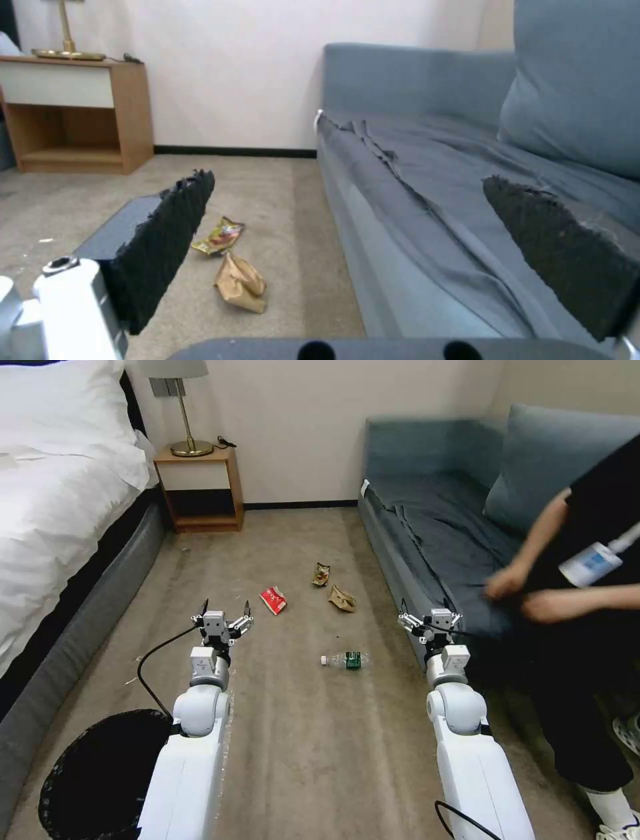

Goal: Pick up the trash bin, then pick up the garbage on the floor and place it into the trash bin.

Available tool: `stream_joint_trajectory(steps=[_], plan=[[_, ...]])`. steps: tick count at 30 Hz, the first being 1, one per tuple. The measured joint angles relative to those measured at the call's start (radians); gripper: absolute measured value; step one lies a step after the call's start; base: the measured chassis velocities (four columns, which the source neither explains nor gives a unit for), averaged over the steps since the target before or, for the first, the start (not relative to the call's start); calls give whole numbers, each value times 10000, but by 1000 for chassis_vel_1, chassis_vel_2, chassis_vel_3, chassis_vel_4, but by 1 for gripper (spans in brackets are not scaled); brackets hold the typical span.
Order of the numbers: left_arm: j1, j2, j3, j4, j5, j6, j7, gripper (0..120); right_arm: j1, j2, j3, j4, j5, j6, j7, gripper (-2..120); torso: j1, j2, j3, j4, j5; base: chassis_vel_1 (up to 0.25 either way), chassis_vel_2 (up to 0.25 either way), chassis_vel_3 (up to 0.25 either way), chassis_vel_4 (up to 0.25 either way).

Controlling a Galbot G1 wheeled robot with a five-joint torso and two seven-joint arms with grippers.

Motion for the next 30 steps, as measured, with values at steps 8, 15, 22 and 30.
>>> stream_joint_trajectory(steps=[8,15,22,30], plan=[[0,0,0,0,0,0,0,100,0,0,0,0,0,0,0,100,0,0,0,0,0,0,0,0,0],[-2,31,14,-5,-45,7,-19,100,-4,-12,0,4,23,1,0,100,0,-1,0,0,0,0,0,0,0],[-401,959,380,-618,-1131,577,-825,100,-114,-172,51,171,295,-23,72,100,0,0,-1,-5,2,0,0,0,0],[-813,1856,804,-1222,-2335,1119,-1617,100,-667,-907,256,1009,1613,-290,512,100,-1,0,0,-4,0,0,0,0,0]])
